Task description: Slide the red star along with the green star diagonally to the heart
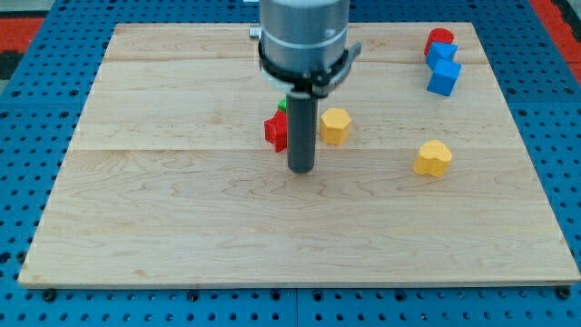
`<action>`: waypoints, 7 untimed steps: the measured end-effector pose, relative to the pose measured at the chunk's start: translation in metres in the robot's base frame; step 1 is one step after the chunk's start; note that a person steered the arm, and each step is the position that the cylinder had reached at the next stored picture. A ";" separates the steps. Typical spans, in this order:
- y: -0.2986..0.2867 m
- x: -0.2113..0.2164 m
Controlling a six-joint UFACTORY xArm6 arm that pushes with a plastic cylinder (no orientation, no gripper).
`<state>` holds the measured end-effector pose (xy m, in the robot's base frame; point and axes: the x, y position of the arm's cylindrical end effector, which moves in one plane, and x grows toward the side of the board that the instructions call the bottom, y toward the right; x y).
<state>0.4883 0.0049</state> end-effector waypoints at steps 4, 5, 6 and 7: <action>-0.012 -0.105; -0.067 -0.067; -0.019 -0.044; 0.045 -0.061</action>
<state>0.4274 0.0496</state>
